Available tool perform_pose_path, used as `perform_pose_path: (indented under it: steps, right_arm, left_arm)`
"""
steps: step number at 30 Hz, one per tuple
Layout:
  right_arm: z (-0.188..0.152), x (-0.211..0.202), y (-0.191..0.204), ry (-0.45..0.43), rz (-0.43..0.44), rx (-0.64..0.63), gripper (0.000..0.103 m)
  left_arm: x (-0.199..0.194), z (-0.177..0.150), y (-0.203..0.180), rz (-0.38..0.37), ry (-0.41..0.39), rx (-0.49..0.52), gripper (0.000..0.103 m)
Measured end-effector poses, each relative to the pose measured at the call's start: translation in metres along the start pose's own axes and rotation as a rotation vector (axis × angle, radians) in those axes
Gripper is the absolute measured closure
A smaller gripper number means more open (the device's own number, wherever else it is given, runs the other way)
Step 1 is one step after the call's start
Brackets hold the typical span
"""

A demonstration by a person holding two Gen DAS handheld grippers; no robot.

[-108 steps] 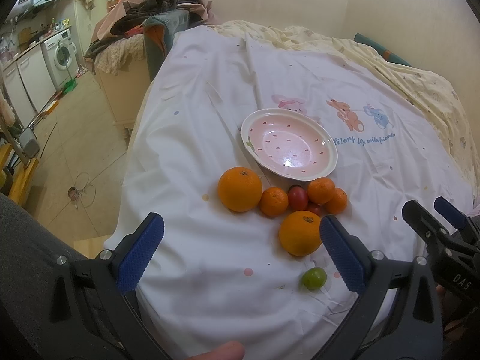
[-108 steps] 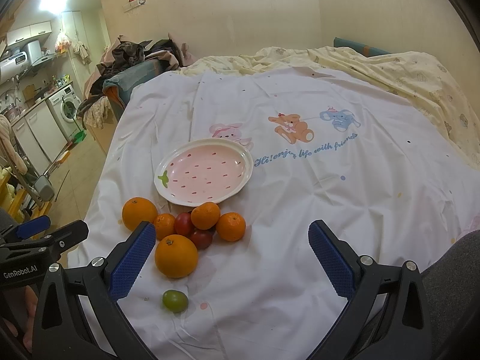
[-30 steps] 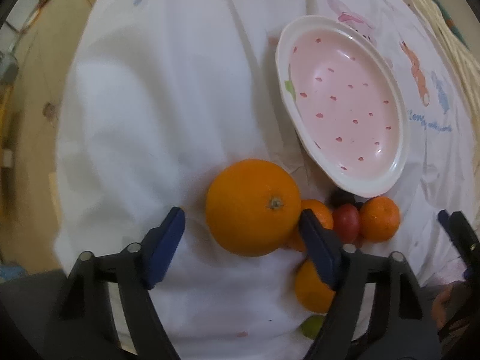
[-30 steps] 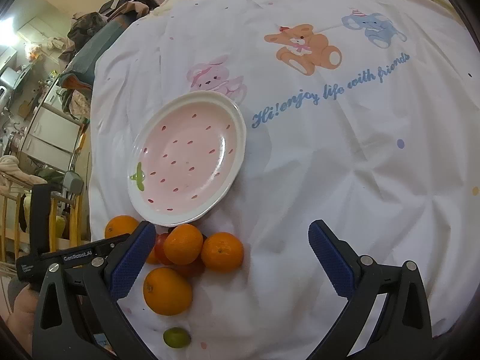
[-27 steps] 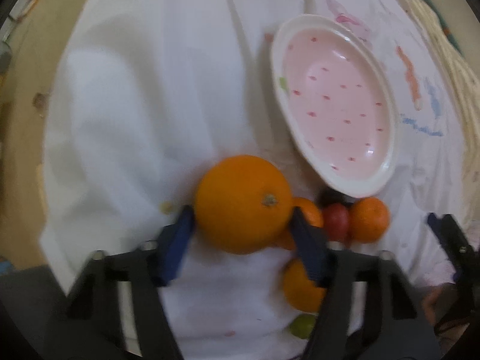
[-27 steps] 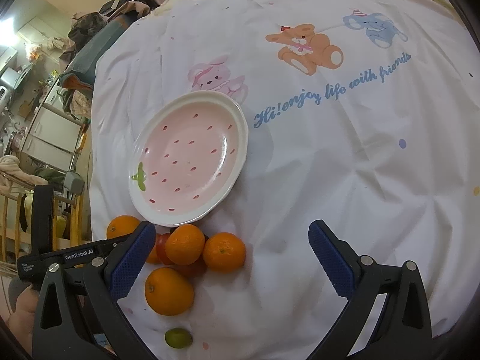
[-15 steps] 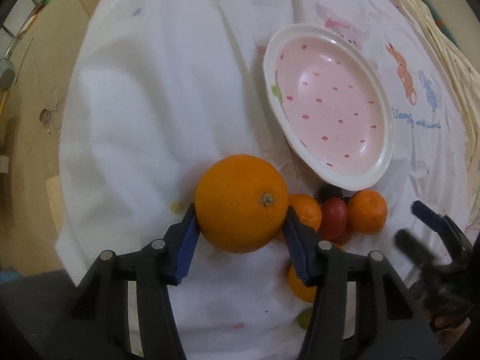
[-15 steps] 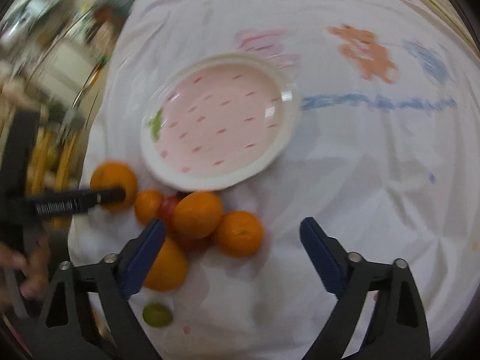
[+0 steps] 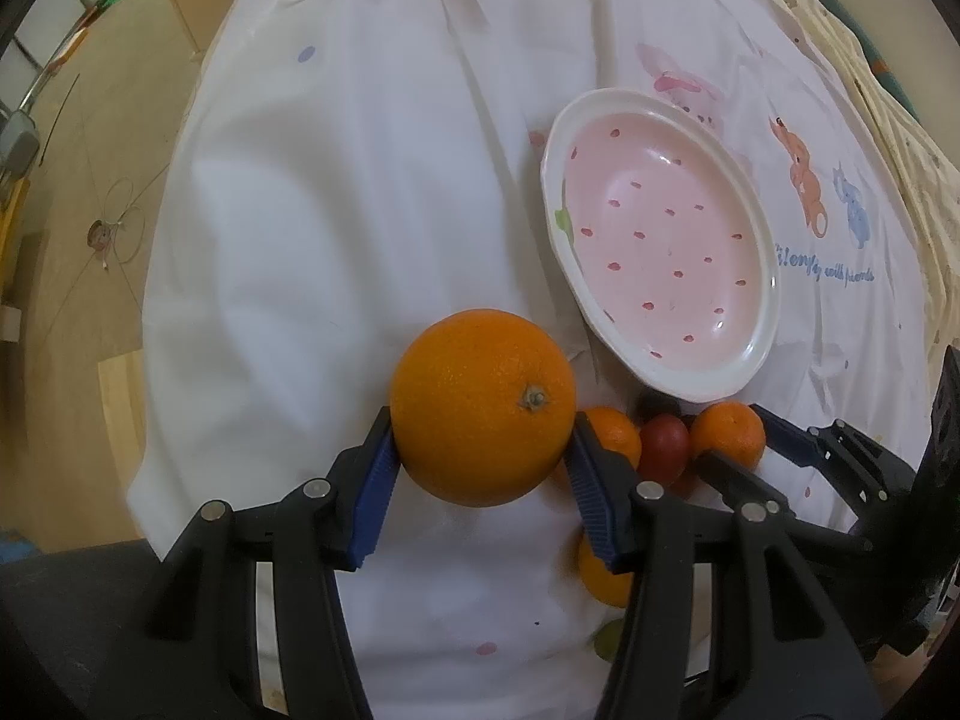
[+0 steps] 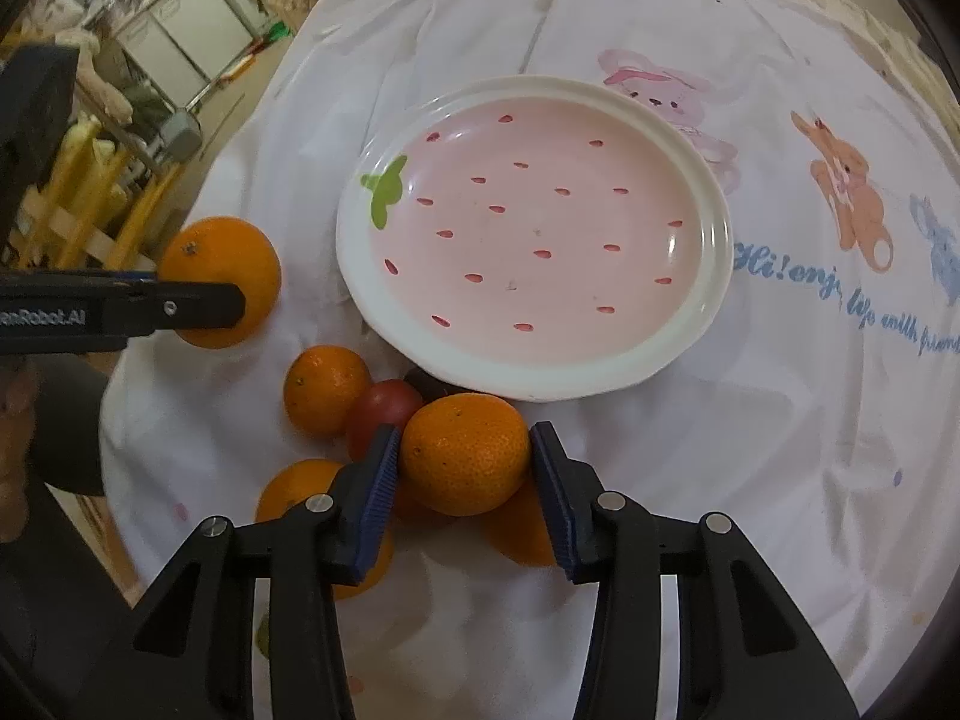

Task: Organize fruits
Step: 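Carry both held oranges onto the pink plate and open both tools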

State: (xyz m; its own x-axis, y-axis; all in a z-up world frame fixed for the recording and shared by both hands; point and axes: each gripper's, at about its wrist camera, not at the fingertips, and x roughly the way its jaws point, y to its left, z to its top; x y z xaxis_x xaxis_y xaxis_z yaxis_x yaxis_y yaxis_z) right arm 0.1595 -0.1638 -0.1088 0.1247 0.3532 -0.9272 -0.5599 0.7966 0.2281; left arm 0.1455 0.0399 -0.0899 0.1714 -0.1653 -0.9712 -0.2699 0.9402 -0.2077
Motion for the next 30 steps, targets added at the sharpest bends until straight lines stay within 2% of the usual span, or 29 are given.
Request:
perform_pose_path:
  steps: [6,13,18,21,30]
  right_arm:
    - [0.001,-0.037,-0.017,-0.134,0.12,0.111,0.057]
    - [0.0,-0.07,-0.037,-0.255,0.125,0.208,0.057]
    - [0.01,-0.088,-0.049,-0.343,0.132,0.263,0.057]
    - [0.019,-0.09,-0.057,-0.363,0.127,0.27,0.057]
    - [0.042,-0.076,-0.087,-0.35,0.105,0.309,0.057]
  left_arm:
    - [-0.007,0.002,-0.007,0.007,-0.047,0.024,0.053]
    - [-0.026,0.004,-0.015,0.014,-0.128,0.073,0.053]
    - [-0.032,0.011,-0.029,0.015,-0.141,0.123,0.053]
    - [-0.036,0.02,-0.037,0.017,-0.158,0.144,0.053]
    - [-0.03,0.056,-0.057,0.015,-0.16,0.181,0.053]
